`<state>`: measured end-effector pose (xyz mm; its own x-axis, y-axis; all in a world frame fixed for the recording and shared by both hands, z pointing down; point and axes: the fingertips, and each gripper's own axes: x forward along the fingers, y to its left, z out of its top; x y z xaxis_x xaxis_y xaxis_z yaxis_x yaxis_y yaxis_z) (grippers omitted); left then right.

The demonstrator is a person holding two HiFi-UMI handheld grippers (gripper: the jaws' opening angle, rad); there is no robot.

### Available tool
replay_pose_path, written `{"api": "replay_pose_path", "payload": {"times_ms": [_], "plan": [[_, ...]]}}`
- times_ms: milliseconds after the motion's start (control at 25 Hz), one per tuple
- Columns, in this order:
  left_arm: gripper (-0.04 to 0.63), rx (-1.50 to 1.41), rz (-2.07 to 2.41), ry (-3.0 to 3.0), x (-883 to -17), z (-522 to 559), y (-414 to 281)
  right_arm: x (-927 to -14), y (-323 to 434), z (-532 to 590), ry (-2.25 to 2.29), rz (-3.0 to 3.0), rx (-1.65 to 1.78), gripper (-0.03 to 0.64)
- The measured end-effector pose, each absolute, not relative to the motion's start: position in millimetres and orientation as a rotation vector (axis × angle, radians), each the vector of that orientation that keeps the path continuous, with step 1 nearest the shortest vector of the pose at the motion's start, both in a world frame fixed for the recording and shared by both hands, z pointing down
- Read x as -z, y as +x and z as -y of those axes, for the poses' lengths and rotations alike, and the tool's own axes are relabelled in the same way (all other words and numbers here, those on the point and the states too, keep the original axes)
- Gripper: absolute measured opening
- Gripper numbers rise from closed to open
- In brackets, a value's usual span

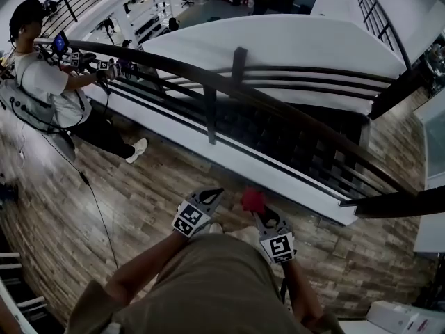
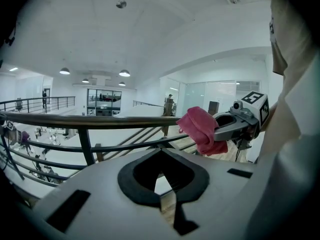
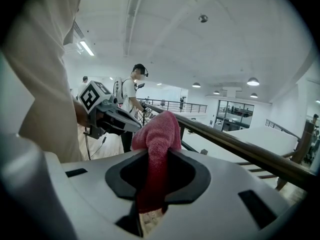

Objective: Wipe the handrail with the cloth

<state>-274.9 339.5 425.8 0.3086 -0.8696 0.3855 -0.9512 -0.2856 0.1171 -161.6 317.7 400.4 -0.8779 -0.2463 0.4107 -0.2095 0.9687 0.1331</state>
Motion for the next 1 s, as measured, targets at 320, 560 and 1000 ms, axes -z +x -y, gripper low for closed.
{"api": "replay_pose_path", "payload": {"times_ms": [320,560,1000], "plan": [[0.015,-0.323,1.696,2.229,-417,-340,-273,-394,-160,-316,0.258,2.679,0.168,0.085],[0.015,-0.321,1.746,2.193,-402,-329,-293,-377,-178,-295,0.223,2.696,0.190,0.086],[0.015,-0.328,1.782,2.153,-378,-249,-276,-345,-175,-211,0.183,2.728,0.194,0.086]]}}
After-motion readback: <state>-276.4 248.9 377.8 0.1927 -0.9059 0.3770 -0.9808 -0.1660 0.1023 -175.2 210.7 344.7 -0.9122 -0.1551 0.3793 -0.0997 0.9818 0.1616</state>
